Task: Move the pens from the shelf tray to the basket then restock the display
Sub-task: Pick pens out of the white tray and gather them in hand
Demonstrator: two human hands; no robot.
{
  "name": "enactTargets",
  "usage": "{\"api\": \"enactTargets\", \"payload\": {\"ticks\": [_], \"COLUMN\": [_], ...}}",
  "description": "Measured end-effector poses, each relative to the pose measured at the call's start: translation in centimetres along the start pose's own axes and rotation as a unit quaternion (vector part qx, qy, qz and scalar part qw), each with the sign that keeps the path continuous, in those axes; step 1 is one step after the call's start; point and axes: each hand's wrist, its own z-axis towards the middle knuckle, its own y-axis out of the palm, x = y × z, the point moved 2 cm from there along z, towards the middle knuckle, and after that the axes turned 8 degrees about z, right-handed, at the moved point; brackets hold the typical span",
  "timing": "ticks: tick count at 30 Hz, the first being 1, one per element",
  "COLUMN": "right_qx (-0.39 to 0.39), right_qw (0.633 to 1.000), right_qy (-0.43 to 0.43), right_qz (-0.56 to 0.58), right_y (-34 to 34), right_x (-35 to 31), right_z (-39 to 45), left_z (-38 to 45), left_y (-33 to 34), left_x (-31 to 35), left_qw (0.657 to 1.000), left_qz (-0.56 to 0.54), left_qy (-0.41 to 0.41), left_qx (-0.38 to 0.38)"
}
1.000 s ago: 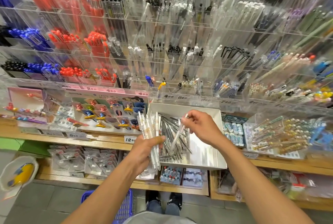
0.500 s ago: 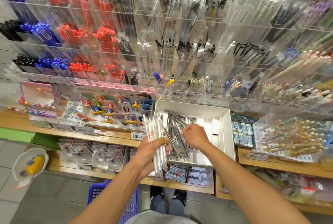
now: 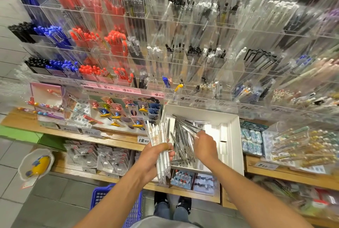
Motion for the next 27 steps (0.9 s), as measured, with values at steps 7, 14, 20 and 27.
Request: {"api": "enactTargets", "payload": {"ticks": [7,14,20,27], "right_qx": [0.002,-0.183,-0.137,-0.099], "right_qw": [0.950,0.894,0.860,0.989], "right_qy": [-0.166,-0.128,-0.046,0.102], "right_qz": [0.263,0.387,0.489,0.025], "right_y": [-6.9,-7.5,-6.2,-2.1], "right_x": [-2.7,-6.6,-5.2,2.8], "right_z": [-2.1,-2.2,-1.3,0.7], "left_z": [-0.2,-0.6,-0.4,0.1], "left_y": [0.7,2.6,2.9,1.3], "left_x": [0.7,1.2,0.5,-0.3], "left_qw": [0.999,0.987,0.991,0.992], "left_qz": [0.052,0.122,0.101,0.113], "left_qy": [0.013,0.045,0.000,-0.017], "left_qx": [-0.002,-0.098,-0.086,-0.057]}}
